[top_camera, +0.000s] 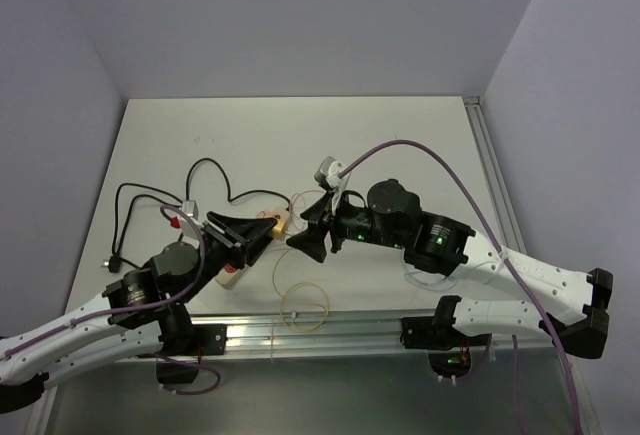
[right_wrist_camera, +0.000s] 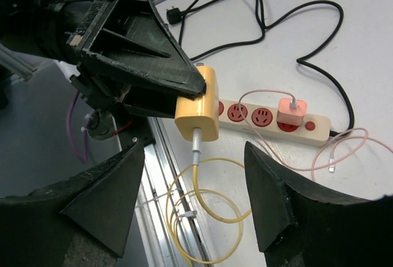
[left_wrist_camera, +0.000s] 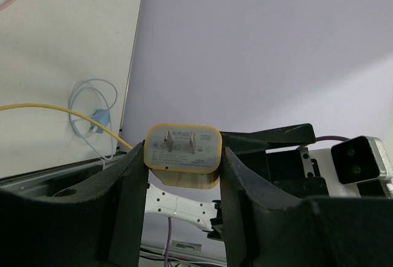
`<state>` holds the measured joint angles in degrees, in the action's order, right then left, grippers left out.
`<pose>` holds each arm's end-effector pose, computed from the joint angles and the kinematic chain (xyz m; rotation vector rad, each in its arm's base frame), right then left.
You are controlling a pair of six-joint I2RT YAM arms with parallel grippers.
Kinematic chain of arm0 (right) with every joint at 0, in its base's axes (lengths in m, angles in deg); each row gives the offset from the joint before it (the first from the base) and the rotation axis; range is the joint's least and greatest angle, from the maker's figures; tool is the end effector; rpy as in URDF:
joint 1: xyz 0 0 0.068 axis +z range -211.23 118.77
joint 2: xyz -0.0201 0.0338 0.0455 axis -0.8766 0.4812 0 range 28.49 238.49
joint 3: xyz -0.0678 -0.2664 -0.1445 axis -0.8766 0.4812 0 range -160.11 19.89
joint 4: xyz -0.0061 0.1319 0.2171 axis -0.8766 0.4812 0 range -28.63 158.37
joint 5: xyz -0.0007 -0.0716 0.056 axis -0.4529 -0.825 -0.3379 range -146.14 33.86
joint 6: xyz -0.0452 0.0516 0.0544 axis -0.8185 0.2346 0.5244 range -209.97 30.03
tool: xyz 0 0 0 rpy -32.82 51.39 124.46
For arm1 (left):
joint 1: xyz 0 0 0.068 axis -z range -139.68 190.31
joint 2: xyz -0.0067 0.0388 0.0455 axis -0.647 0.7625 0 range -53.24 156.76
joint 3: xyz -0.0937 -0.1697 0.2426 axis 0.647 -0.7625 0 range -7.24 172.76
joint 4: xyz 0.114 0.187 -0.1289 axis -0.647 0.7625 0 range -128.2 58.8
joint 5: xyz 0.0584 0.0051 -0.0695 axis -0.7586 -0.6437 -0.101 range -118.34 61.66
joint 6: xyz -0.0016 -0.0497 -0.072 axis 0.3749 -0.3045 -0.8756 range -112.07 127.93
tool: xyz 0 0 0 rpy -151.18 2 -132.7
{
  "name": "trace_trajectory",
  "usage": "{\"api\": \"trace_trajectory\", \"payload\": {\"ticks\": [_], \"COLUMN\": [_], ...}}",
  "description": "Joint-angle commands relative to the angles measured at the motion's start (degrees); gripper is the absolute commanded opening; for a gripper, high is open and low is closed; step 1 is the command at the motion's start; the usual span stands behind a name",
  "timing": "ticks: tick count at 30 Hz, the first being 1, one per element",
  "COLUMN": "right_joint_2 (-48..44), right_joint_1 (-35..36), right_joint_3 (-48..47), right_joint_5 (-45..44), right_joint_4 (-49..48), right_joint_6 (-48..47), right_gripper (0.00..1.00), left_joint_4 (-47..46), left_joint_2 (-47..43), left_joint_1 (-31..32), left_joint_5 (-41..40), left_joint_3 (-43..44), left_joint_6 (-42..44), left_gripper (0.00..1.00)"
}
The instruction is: Insert the plug
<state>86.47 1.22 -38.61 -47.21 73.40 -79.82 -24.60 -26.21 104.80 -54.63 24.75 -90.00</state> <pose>0.1019 0.2216 0.4023 -0.9412 1.6434 1.0328 0.0841 -0.0964 0.3099 -0.9566 1.7934 -1.6215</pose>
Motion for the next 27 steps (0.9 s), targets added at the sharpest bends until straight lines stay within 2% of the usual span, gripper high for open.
{"api": "trace_trajectory", "payload": {"ticks": [1, 15, 19, 22, 24, 25, 26, 27], "right_joint_2": [-0.1, 5.0, 6.4, 7.1, 7.1, 7.0, 7.4, 7.8], "right_joint_1": [0.6, 0.5, 0.6, 0.6, 0.6, 0.5, 0.5, 0.6], "right_joint_3": [-2.2, -1.4, -1.4, -0.7, 0.7, 0.9, 0.8, 0.4], "right_joint_5": [2.8, 4.0, 5.1, 4.2, 2.8, 2.3, 1.8, 1.4], "right_joint_4": [-2.0, -7.9, -9.7, -11.8, -14.7, -15.5, -15.5, -14.9], "right_joint_6": [-3.3, -4.0, -3.1, -2.0, -0.8, -0.6, -0.1, 0.0], "right_gripper": [0.73, 0.71, 0.58, 0.56, 0.39, 0.26, 0.0, 0.0], "left_joint_4": [0.4, -3.7, -4.7, -7.0, -7.6, -7.5, -7.2, -4.8], "left_joint_2": [-0.7, 0.0, -0.4, -1.1, -1.3, -1.4, -1.7, -1.9], "left_joint_1": [0.1, 0.1, 0.1, 0.1, 0.1, 0.1, 0.1, 0.1], "left_joint_5": [0.5, 3.5, 3.8, 4.5, 4.8, 4.8, 4.5, 3.8], "left_joint_3": [1.1, -0.3, -1.2, -2.3, -2.8, -2.8, -2.7, -2.4], "left_joint_6": [-3.4, -5.8, -6.5, -6.9, -7.6, -7.5, -7.3, -6.6], "left_gripper": [0.0, 0.0, 0.0, 0.0, 0.0, 0.0, 0.04, 0.15]}}
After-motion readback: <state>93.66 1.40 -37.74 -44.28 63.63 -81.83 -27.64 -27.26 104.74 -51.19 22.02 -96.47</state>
